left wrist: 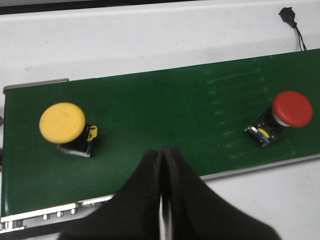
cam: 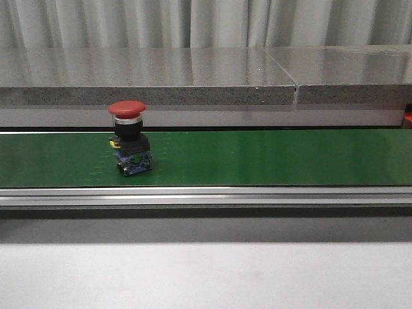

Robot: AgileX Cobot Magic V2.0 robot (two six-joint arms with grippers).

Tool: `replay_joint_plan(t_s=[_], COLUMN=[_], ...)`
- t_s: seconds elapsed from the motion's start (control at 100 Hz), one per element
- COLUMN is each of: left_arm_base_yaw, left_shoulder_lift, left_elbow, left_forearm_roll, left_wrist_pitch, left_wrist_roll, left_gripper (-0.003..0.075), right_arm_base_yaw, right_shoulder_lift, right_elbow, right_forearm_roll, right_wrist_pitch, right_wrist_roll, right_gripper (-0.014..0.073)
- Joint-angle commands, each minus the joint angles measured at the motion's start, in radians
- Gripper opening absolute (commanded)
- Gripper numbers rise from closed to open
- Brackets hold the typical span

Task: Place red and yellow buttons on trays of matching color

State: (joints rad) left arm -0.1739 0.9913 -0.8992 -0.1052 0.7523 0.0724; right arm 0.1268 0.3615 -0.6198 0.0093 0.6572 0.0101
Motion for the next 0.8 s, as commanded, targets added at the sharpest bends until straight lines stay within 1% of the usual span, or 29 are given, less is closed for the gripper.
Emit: replay_joint_plan(t_s=[0.0,0.24,0.45,0.61,0.79], left_arm_base_yaw=[-0.007,-0.007,-0.007,-0.007,-0.007], left_shoulder_lift=[-0.101,-0.314,-0.474,-0.579,-0.662], left_elbow=[0.039,0.212,0.307,0.350,0.358], left_forearm_roll=[-0.010,-0.010,-0.001,-0.001,-0.001], left_wrist_pitch=[-0.087,-0.127,-0.126,-0.126,-0.128], left_wrist_roll=[-0.018,-0.018,-0.018,-0.018,-0.018], left_gripper=[-0.0021,-0.0021,-0.0021,-0.0021,-0.0021], right_arm_base_yaw=[-0.002,-0.002,-0.002,-0.002,-0.002], right_shoulder_lift=[0.007,0.007,0.007,0.007,0.007], right_elbow=[-0.022,-0.022,-0.022,-0.022,-0.022], right_forearm_roll=[0.001,0.001,0.001,0.001,0.001], right_wrist_pitch=[-0.075,-0.075,-0.075,-0.075,-0.075], right_wrist_roll=[-0.010,-0.010,-0.010,-0.010,-0.010], right_gripper=[-0.0036,-0.0036,-0.0036,-0.0036,-0.0036])
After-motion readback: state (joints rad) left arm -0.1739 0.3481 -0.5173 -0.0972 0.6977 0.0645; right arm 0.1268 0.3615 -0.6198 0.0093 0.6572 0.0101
